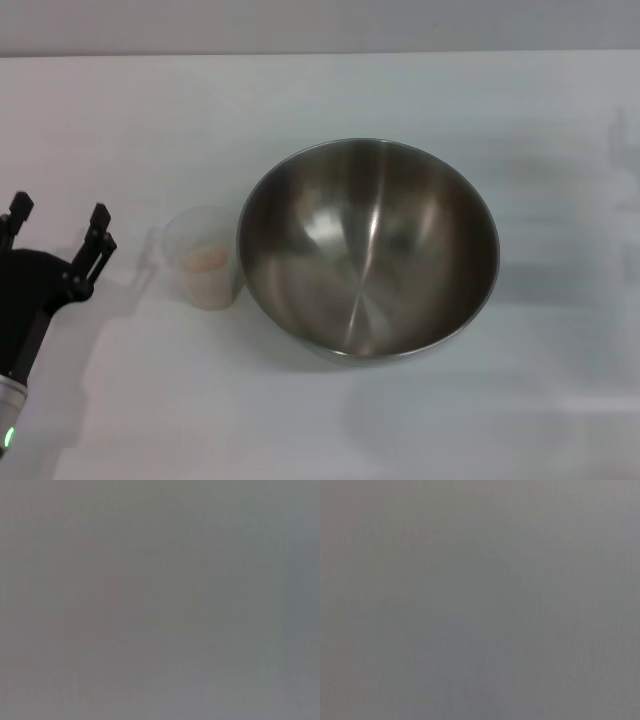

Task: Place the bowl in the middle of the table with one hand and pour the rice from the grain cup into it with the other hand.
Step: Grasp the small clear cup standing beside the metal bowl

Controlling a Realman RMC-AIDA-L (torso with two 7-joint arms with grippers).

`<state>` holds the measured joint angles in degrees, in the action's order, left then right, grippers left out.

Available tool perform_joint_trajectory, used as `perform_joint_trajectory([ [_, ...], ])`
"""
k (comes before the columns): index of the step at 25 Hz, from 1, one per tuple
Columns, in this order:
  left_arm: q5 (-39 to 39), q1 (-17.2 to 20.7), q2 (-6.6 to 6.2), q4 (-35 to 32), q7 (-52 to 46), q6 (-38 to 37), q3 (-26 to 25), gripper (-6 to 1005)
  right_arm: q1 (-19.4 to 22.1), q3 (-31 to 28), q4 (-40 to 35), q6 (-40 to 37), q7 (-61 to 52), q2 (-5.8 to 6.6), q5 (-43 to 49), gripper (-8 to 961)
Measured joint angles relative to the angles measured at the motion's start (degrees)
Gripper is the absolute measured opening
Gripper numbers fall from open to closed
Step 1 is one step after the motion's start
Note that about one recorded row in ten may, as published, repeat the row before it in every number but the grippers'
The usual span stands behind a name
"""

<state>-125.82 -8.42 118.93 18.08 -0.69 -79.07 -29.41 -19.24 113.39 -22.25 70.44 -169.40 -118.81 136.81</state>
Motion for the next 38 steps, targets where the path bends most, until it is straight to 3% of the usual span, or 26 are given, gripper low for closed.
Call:
perform_joint_trajectory([
  [17,-0.05,1.08,0.05,-0.8,0.07,2.24,5.92,801,-3.54,-1.07,2.99,-2.06,0.06,0.16,-0.06,427],
  [38,0.38,-2.81,-0.03,-1.03,0.07,7.61,5.31,798,-3.79,-1.07,3.1,-2.49,0.22,0.25,-0.05,427],
])
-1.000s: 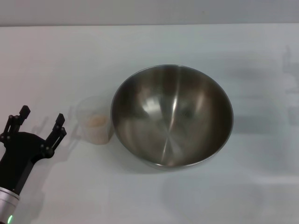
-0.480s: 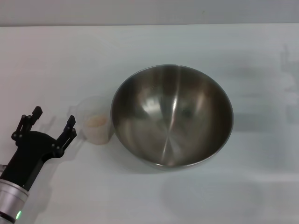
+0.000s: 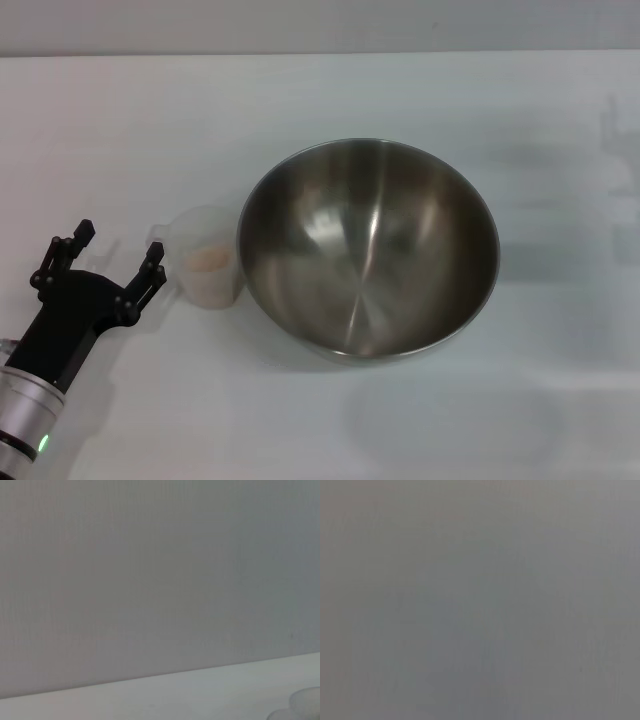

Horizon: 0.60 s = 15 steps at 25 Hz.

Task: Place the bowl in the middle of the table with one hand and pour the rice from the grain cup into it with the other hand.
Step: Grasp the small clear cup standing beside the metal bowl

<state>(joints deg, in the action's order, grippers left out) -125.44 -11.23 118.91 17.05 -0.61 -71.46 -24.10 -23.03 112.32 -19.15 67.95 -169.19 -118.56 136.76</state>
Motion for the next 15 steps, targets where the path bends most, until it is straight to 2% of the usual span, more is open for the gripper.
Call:
perform_joint_trajectory([
  [15,0.15,-1.98,0.1,-0.43,0.0,2.49,-1.11,795,-0.08,0.0,0.0,-0.06,0.0,0.0,0.11,427],
])
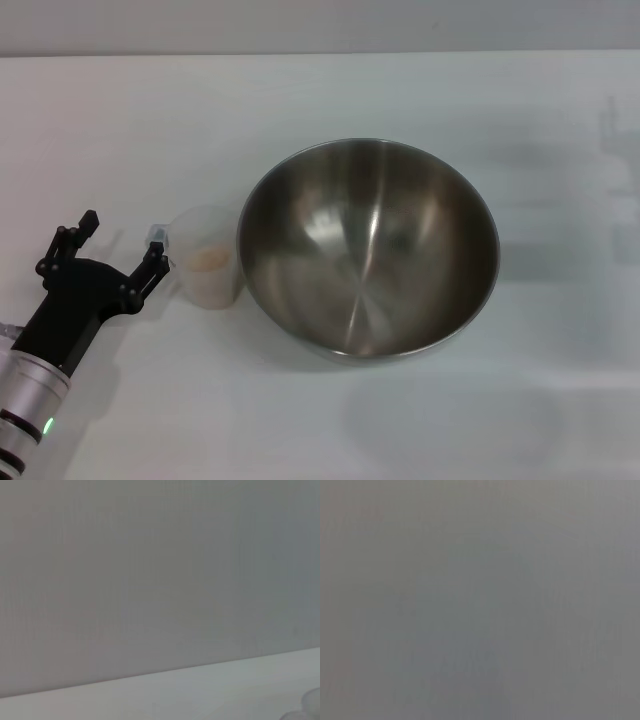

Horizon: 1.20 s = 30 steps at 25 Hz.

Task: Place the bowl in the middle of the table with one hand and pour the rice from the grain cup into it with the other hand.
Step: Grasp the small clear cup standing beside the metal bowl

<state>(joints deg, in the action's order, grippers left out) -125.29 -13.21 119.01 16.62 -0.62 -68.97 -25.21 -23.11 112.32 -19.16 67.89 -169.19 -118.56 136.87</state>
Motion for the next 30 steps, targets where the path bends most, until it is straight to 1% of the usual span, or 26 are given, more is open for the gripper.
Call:
perform_joint_trajectory([
  [7,0.06,-0.15,0.07,0.51,-0.46,1.08,-2.31,794,0.11,0.0,0.0,-0.02,0.0,0.0,0.12,427],
  [15,0.07,0.22,0.14,1.23,-0.66,1.89,-2.34,793,0.02,0.0,0.0,-0.05,0.0,0.0,0.21,427],
  [20,0.05,-0.13,0.17,1.87,-0.69,2.48,-2.15,560,-0.01,0.0,0.0,-0.04,0.0,0.0,0.24,427],
  [26,0.05,-0.65,0.18,2.57,-0.71,3.04,-2.14,346,-0.06,0.0,0.0,-0.05,0.0,0.0,0.25,427],
  [29,0.05,-1.02,0.18,2.71,-0.73,3.33,-2.35,119,-0.08,0.0,0.0,-0.05,0.0,-0.01,0.25,427],
  [30,0.05,-1.08,0.17,2.85,-0.75,3.41,-2.49,101,-0.09,0.0,0.0,-0.05,0.0,-0.01,0.25,427],
])
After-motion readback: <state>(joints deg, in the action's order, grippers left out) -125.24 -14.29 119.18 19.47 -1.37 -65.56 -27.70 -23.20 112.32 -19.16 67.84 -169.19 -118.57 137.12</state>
